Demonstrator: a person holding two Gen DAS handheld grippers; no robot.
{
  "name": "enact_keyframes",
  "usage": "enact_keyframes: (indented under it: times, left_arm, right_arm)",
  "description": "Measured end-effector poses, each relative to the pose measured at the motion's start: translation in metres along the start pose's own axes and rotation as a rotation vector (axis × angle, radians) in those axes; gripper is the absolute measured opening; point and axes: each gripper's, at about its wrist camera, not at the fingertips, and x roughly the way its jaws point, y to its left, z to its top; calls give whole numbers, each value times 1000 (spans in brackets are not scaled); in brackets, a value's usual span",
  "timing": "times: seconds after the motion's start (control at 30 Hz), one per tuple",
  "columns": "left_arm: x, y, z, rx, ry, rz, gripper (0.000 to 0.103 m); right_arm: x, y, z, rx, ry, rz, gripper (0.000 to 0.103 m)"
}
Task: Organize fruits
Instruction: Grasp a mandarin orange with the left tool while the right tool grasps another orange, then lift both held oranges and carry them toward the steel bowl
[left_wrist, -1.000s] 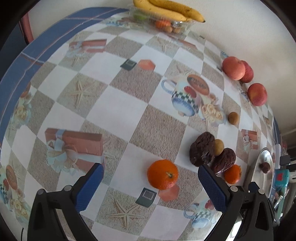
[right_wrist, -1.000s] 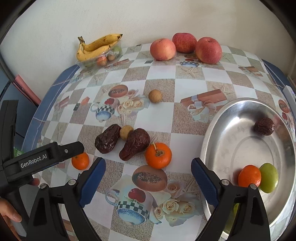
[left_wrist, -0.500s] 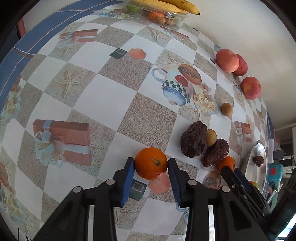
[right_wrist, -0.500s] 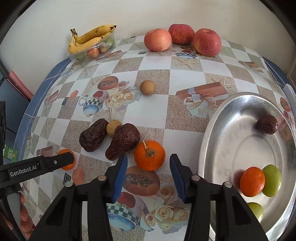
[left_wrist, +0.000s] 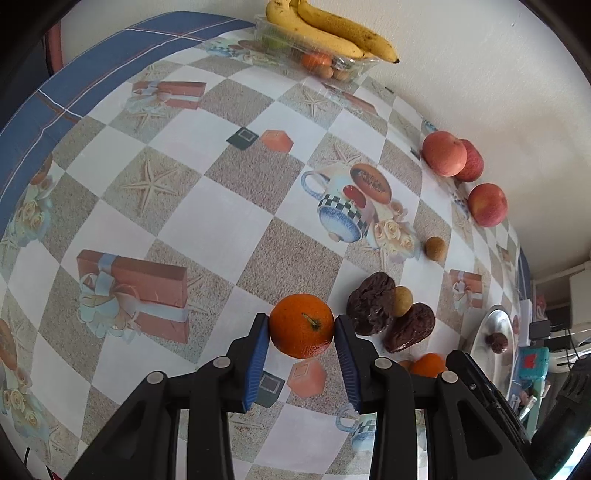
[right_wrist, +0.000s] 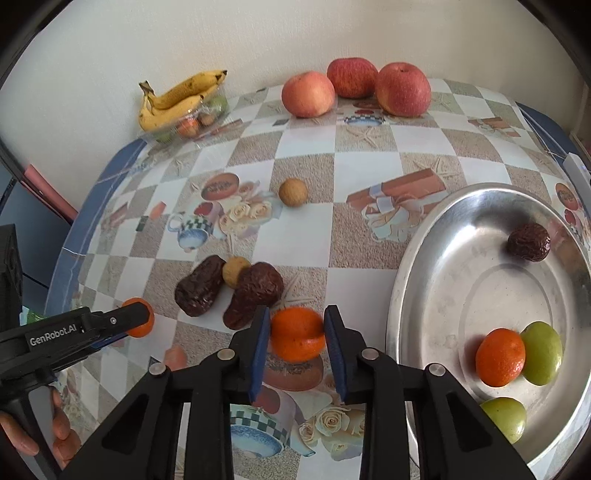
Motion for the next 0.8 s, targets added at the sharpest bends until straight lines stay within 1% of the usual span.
enact_keyframes:
  times: [0.03,0.13,0.2,0.3,0.4,0.43,0.47,0.53,0.63,0.8]
  left_arm:
    - [-1,-1,1,0,-4,-2,38]
    - [-2,-2,1,2,-8,-1,38]
    - [-1,-3,1,2,-5,-1,38]
    - [2,-2,0,-1,5,-1,38]
    - [4,-3,-1,-3,12,-2,38]
    - [5,-3,-1,-3,13,-2,38]
    - [5,-3,-1,-3,13,-3,38]
    - [5,-3,-1,-3,13,-2,38]
    - [6,-3,-1,-2,14,-1,38]
    - [8,-4,-1,-4,18,1,38]
  right_arm:
    - [-4,0,1,5,-9,11,23]
    - [-10,0,2,6,-21,12,24]
    - [-6,1,1,0,-9,6,24]
    - [5,0,-3,-17,33,-27,24]
    - [8,-1,-4,-22,37,-16,24]
    - [9,0,-4,-26,34,-18,26]
    - [10,1,-4,-31,34,-18,34]
    - [15,2,-5,-35,49,-18,43]
    - [21,2,-6,-21,68,15,44]
    - [26,7,-8,-29,82,30,44]
